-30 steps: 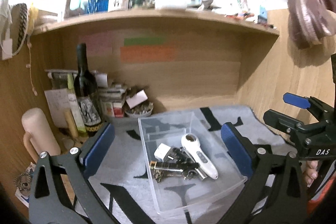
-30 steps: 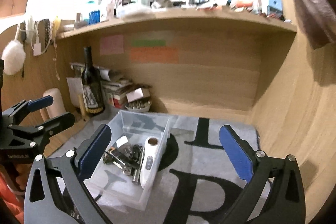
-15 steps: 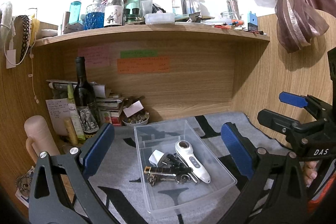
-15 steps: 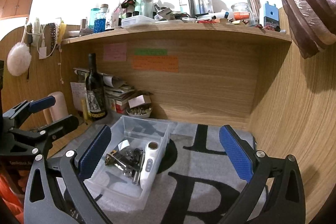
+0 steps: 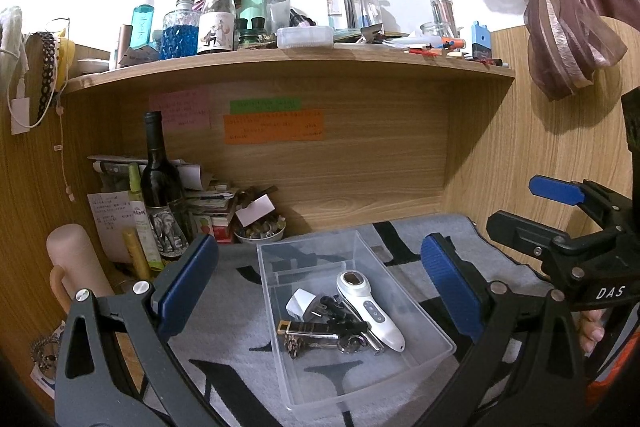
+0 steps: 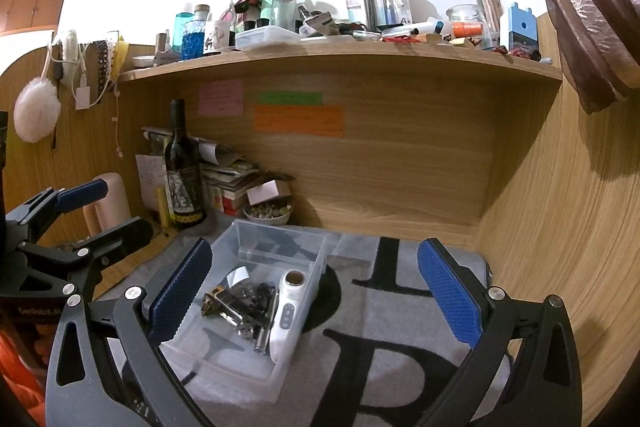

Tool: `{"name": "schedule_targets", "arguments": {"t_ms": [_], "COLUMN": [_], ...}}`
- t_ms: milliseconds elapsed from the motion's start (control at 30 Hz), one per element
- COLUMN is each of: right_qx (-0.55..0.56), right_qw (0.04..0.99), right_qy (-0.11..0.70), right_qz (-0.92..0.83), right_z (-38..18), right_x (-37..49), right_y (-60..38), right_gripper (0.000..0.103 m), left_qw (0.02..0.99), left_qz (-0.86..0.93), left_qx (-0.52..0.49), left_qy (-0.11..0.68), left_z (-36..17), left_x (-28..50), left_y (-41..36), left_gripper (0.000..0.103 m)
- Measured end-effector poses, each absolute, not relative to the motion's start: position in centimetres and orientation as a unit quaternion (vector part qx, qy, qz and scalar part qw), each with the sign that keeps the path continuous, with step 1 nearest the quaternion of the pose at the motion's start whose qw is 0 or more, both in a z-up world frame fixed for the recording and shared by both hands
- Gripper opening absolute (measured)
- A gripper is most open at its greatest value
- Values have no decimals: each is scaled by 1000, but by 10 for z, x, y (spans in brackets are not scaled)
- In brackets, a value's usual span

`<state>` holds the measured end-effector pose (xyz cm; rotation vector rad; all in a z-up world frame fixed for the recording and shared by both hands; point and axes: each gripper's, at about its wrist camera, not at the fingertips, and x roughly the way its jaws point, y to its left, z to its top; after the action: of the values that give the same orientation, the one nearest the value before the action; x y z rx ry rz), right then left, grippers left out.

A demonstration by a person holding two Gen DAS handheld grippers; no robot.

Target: Organize rigid objects

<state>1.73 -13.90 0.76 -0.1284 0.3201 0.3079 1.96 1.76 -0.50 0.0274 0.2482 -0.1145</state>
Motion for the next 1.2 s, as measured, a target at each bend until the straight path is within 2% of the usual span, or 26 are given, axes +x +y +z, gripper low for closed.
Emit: {"name": "schedule_targets", "arguments": {"t_ms": [1200], "right_qx": [-64], "right_qw": [974], "right_qy": [157], "right_qz": [147], "right_z": [5], "right_x": [17], "right_y": [-145], "right_gripper": [103], "left_qw": [990], "left_qz": [-69], "left_qx": [14], "left_qy": [122], "left_z": [-11], "left_x": [20], "left_y": [12], "left_gripper": [103]}}
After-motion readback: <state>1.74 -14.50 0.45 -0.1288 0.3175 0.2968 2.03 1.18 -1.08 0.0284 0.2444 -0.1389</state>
